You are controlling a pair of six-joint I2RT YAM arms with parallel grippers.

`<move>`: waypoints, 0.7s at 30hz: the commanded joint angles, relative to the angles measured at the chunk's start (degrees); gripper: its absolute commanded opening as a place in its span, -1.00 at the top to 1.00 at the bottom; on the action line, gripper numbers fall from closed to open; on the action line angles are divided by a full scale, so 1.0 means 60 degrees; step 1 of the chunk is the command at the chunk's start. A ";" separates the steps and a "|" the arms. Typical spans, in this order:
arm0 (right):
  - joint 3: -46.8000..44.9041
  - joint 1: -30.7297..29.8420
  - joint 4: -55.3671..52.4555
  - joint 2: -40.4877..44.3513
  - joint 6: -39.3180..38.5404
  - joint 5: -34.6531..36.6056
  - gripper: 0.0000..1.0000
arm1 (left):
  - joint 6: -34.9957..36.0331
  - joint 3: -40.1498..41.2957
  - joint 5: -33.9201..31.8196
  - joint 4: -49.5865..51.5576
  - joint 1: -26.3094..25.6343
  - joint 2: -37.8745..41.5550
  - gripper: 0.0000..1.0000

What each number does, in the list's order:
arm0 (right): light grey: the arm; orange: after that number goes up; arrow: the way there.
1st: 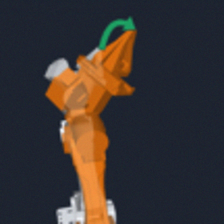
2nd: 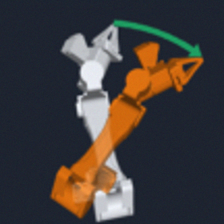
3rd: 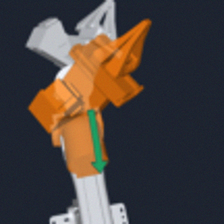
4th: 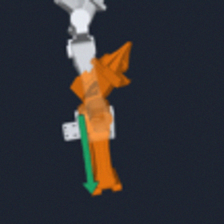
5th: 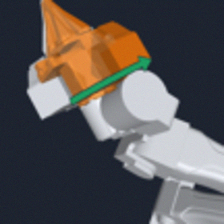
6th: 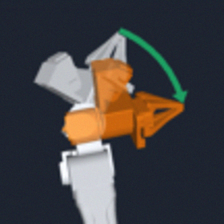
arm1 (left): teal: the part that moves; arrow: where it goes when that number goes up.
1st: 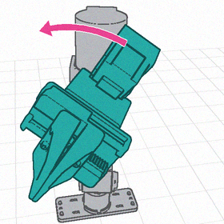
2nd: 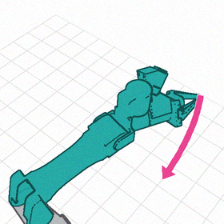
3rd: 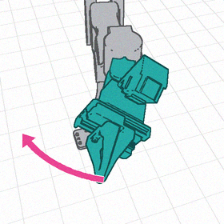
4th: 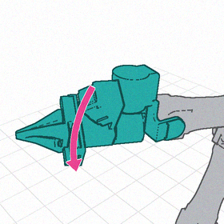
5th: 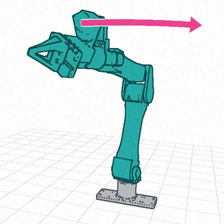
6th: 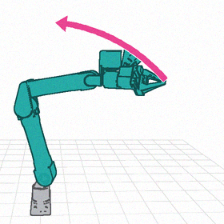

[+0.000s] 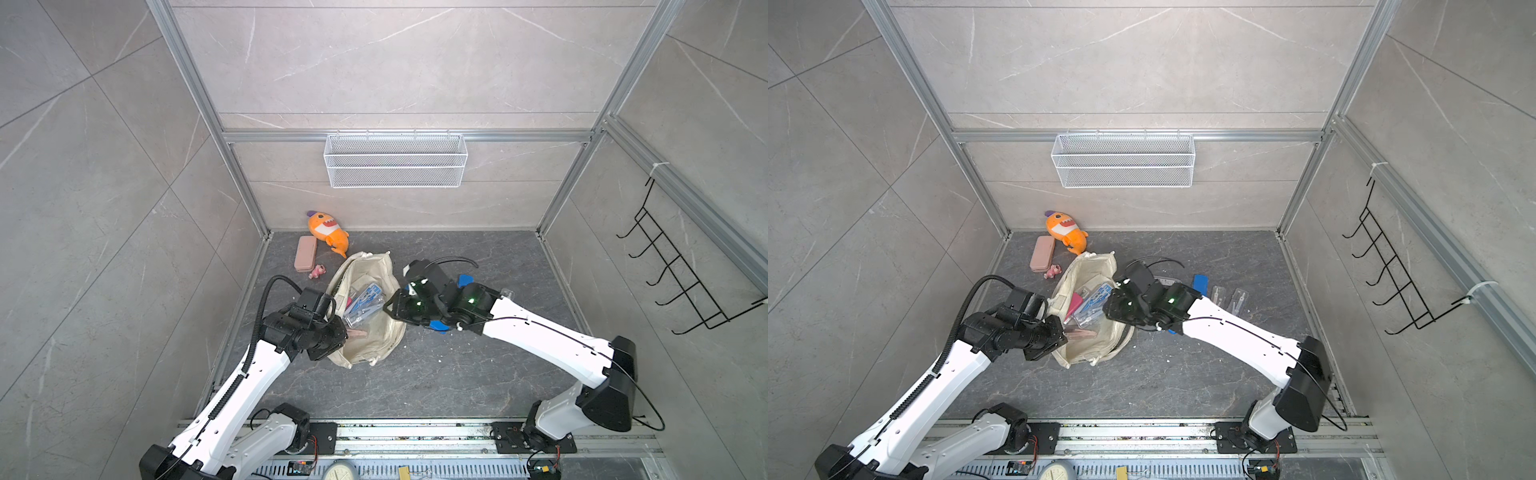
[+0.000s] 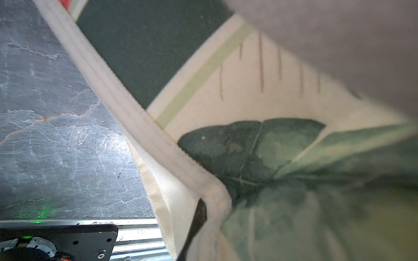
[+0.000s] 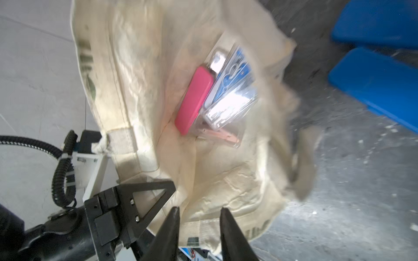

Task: Take out the compass set from the canvas bag
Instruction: Pick up the compass set from the canvas bag.

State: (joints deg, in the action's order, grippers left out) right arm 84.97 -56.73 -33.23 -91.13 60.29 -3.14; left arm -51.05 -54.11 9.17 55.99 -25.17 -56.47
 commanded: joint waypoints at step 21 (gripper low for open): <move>0.2314 -0.0183 -0.0076 -0.4566 0.3793 0.0920 -0.07 | -0.0243 0.0603 0.0238 0.0130 -0.0058 0.0800 1.00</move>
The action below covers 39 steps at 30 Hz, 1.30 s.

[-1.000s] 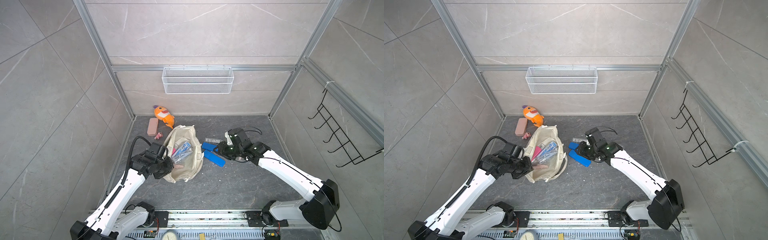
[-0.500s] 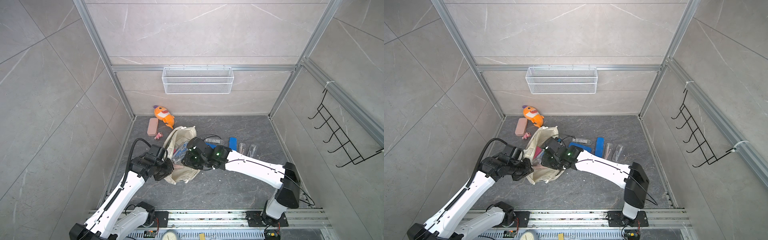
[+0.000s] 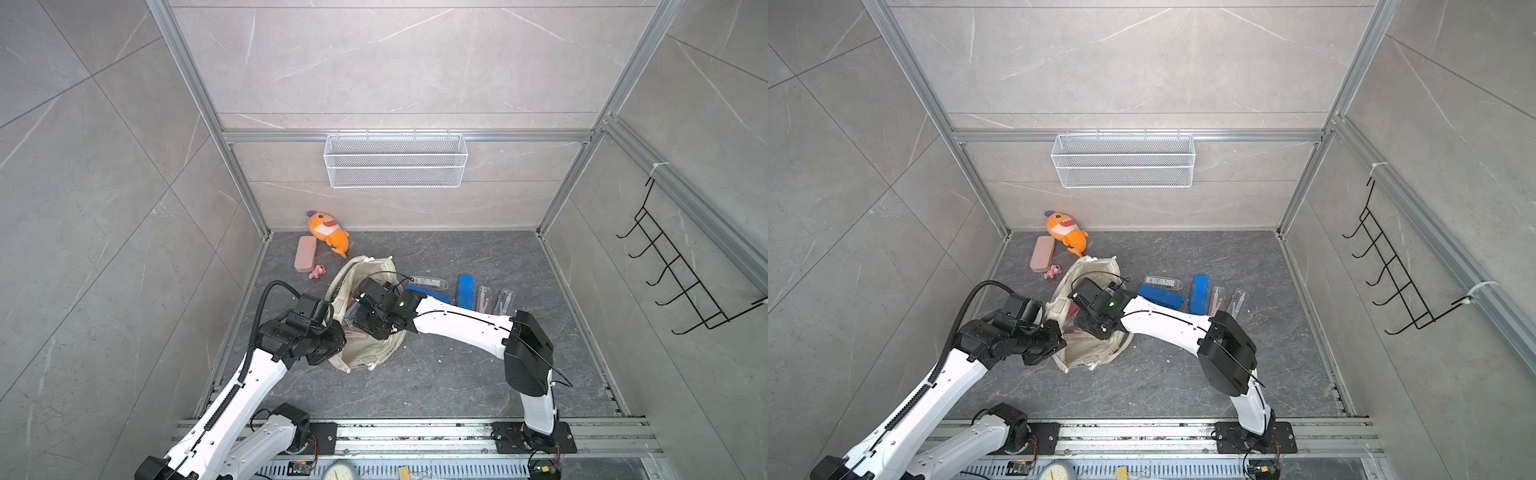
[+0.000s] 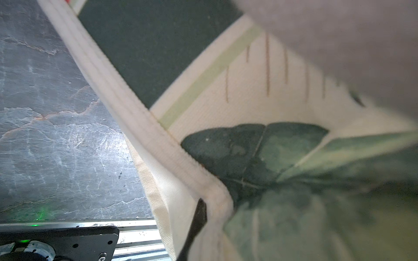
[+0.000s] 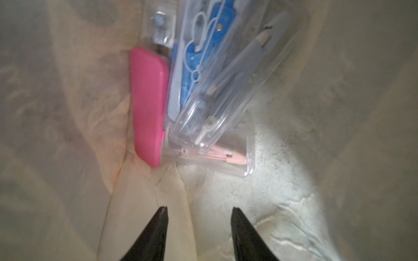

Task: Take out the compass set from the canvas bag
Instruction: Pick up the compass set from the canvas bag.

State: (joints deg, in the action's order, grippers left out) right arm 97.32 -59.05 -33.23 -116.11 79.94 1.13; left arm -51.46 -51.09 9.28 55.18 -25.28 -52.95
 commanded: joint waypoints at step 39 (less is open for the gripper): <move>0.1957 0.1174 0.0497 -0.2741 0.0578 0.0037 -0.21 | -0.0252 0.0280 0.0443 0.0281 -0.0045 0.0428 1.00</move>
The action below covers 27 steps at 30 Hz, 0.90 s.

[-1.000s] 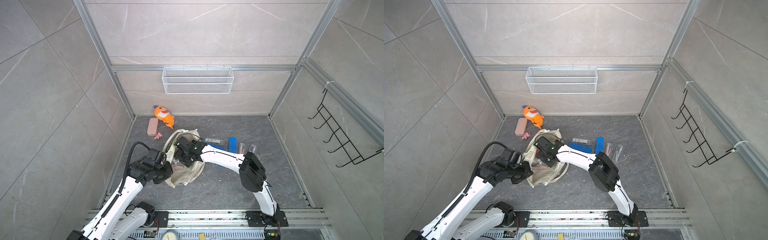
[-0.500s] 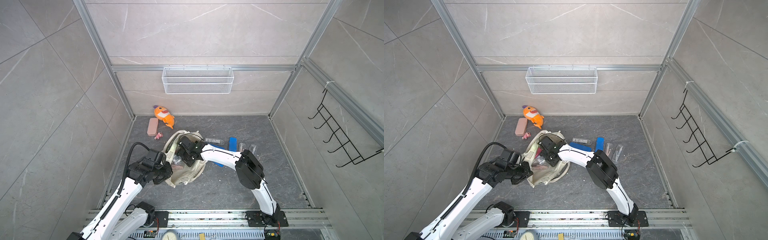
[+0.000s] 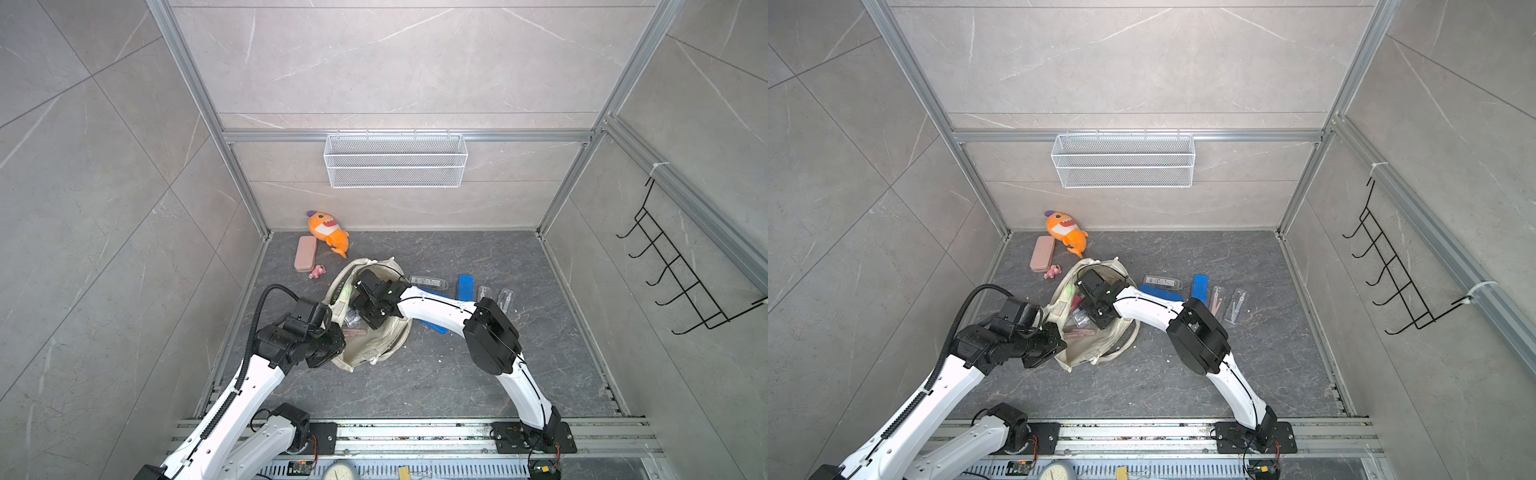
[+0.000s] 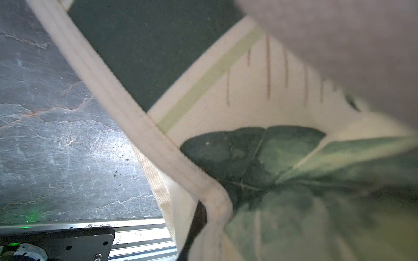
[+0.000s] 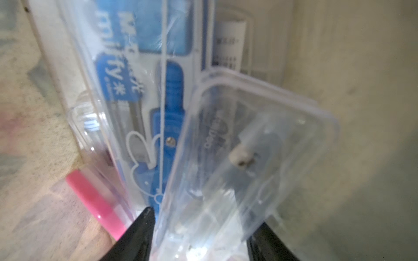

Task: Take out the compass set from the canvas bag
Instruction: Pick up the compass set from the canvas bag.

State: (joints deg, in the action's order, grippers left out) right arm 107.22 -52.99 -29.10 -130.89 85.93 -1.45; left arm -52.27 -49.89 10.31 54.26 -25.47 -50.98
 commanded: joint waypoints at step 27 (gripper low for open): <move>0.0215 -0.0286 -0.0527 0.1891 -0.3239 0.0594 0.31 | -0.0063 -0.0141 0.0210 0.0420 -0.0002 -0.0191 1.00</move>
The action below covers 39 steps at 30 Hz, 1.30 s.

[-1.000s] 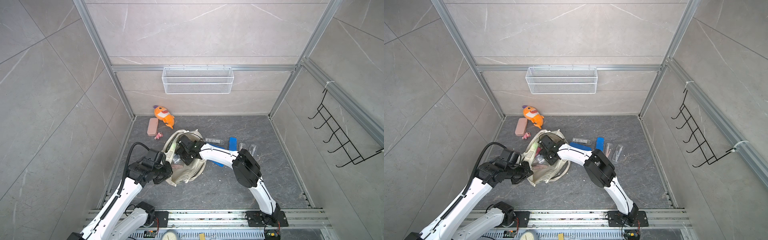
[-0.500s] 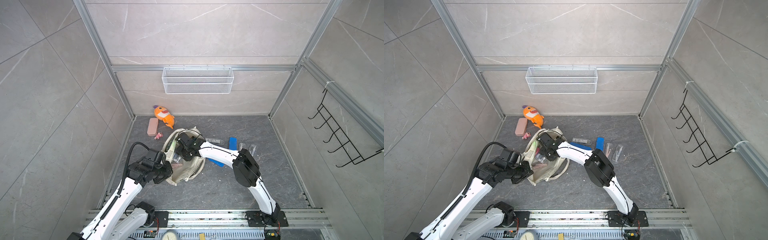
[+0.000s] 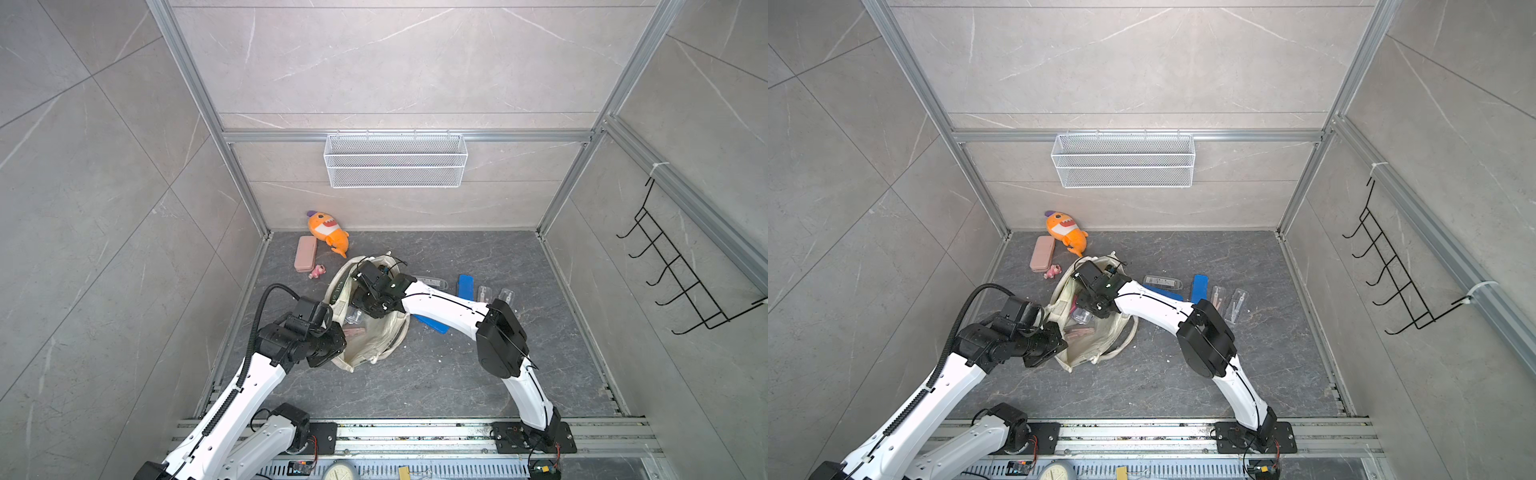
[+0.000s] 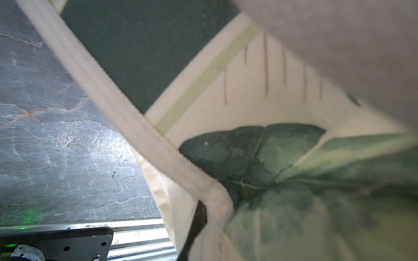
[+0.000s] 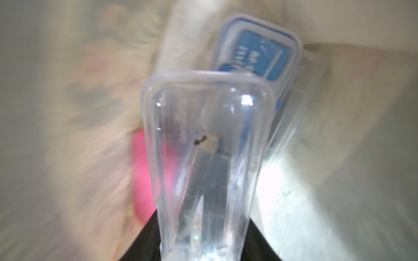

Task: Take out the compass set from the canvas bag
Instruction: Pick up the compass set from the canvas bag, then place the compass set at the center of the board.

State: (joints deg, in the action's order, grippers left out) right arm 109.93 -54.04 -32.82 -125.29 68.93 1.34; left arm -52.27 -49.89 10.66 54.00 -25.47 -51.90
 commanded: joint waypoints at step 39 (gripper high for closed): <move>-0.6674 0.2874 -0.2541 0.8686 -0.3677 -0.0247 0.36 | 0.0106 -0.0636 -0.0022 0.0396 -0.0008 -0.0396 1.00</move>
State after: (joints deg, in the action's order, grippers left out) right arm 72.77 -38.52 -44.62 -75.09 49.41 0.69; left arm -52.25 -51.53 10.41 54.37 -25.47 -54.04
